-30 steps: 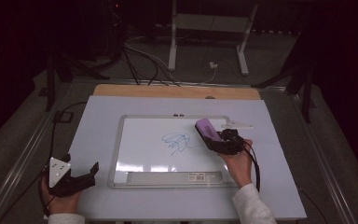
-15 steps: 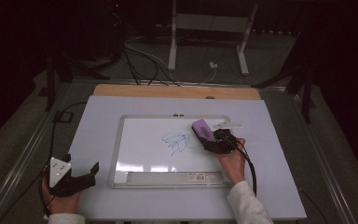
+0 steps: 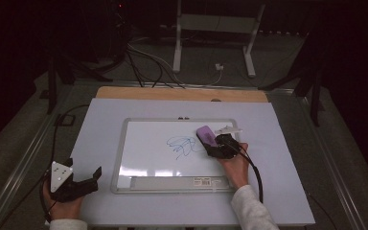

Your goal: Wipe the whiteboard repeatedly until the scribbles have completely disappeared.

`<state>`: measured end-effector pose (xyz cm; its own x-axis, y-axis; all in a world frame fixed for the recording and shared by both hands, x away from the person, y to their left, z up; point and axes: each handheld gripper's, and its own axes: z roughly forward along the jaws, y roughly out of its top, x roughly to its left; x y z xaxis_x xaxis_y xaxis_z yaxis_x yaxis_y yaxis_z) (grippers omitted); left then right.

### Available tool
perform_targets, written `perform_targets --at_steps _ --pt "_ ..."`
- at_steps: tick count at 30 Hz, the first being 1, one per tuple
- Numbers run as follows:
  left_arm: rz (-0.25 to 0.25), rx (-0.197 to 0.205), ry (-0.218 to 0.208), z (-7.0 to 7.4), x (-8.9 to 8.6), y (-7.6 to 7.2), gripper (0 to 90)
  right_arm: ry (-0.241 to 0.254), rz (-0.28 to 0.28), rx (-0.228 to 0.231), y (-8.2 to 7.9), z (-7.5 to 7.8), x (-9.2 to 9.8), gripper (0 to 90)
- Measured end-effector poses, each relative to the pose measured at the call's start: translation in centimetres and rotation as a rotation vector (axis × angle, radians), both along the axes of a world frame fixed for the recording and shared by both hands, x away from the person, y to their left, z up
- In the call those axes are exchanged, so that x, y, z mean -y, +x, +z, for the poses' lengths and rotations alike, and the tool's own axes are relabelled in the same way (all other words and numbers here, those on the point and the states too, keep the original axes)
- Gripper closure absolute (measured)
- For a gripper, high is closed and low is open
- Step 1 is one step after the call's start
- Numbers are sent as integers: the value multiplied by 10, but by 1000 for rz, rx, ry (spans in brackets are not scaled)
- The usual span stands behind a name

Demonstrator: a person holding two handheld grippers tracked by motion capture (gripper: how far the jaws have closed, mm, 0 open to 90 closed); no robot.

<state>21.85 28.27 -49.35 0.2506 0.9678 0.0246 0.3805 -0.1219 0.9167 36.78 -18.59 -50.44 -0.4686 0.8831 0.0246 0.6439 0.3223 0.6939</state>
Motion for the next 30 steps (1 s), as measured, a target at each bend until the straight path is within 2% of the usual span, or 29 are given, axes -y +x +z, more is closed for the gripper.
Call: perform_targets --at_steps 2,3,5,8,11,12,18,20,30 --pt "0 -2 0 0 0 0 5 17 12 -9 0 0 0 341" --pt "0 -2 0 0 0 0 4 30 16 -11 1 0 -1 254" --pt "0 -2 1 0 0 0 4 34 14 -6 1 1 -1 230" --pt "0 -1 1 0 0 0 5 72 6 2 4 4 1 197" --pt "-3 -3 2 -1 1 1 5 95 0 5 8 6 3 212" --pt "-2 -4 3 -1 1 1 5 106 -5 -1 11 6 3 256" --pt "-2 -4 3 -1 1 1 5 124 -2 -17 18 5 1 354" --pt "-3 -5 3 -1 1 1 5 109 1 -20 20 5 -2 400" --pt "-2 -2 2 0 1 0 5 65 -22 -24 21 6 -8 413"
